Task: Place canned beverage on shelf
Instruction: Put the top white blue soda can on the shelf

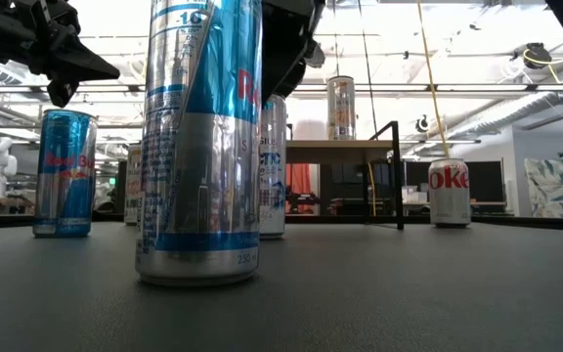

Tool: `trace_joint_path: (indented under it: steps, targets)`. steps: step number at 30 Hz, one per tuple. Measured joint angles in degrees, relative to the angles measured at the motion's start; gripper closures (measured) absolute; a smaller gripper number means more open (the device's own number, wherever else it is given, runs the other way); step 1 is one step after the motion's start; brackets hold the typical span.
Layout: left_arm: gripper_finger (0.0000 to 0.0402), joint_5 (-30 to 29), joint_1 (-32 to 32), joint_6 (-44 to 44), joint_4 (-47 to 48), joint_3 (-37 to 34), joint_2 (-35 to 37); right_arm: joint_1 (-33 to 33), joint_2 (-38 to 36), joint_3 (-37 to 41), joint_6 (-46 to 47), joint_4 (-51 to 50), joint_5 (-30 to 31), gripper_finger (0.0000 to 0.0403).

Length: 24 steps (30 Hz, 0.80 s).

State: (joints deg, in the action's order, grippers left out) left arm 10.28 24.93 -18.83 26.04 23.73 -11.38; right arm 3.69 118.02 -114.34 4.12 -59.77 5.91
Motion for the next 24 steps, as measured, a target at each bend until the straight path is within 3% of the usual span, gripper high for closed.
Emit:
trace_joint_path:
  steps: [14,24]
  targets:
    - [0.0401,0.0,0.0,0.0,0.0,0.0,0.0,-0.6,0.0,0.0,0.5,0.0,-0.1,0.0127]
    - [0.0401,0.0,0.0,0.0,0.0,0.0,0.0,-1.1,0.0,0.0,1.1,-0.6,-0.1,0.0184]
